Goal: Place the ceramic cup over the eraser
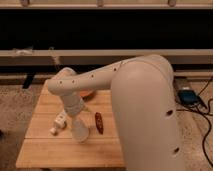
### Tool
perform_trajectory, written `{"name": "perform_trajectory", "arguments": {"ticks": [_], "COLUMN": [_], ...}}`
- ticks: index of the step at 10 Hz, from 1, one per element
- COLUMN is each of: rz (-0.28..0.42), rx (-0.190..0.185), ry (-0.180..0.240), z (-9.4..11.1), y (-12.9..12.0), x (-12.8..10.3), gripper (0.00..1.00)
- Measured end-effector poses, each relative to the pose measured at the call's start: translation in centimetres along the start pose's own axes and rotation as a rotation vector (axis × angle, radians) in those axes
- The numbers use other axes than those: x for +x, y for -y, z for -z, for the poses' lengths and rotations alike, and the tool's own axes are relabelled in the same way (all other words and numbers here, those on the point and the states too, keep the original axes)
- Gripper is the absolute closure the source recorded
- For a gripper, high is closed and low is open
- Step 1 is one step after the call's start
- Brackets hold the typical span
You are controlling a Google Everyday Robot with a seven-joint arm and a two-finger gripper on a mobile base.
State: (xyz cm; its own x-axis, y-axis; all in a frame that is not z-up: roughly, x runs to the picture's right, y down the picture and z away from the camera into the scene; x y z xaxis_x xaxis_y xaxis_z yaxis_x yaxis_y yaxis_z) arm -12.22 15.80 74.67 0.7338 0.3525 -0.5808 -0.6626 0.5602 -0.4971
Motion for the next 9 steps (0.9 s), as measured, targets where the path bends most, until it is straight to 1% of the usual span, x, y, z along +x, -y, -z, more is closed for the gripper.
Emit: {"name": "perform_trajectory", "arguments": {"ticks": [2, 3, 4, 5, 7, 8, 9], "rz": [-0.04, -0.06, -0.091, -0.118, -0.151, -0.174, -0.188], "rx": [0.0, -0.011, -0.041, -0.076, -0.117, -0.134, -0.14], "ry": [0.022, 0.041, 0.076, 0.112, 0.165, 0.198, 0.205], "z": [1.3, 1.9, 3.0, 4.1, 6.2, 7.4, 7.5], "y": [3.9, 5.4, 7.7, 9.5, 11.3, 11.7, 12.1], "x": [0.4, 0.6, 1.2, 1.9, 3.4, 4.3, 4.9], "gripper": [0.2, 0.2, 0.2, 0.2, 0.2, 0.2, 0.2]}}
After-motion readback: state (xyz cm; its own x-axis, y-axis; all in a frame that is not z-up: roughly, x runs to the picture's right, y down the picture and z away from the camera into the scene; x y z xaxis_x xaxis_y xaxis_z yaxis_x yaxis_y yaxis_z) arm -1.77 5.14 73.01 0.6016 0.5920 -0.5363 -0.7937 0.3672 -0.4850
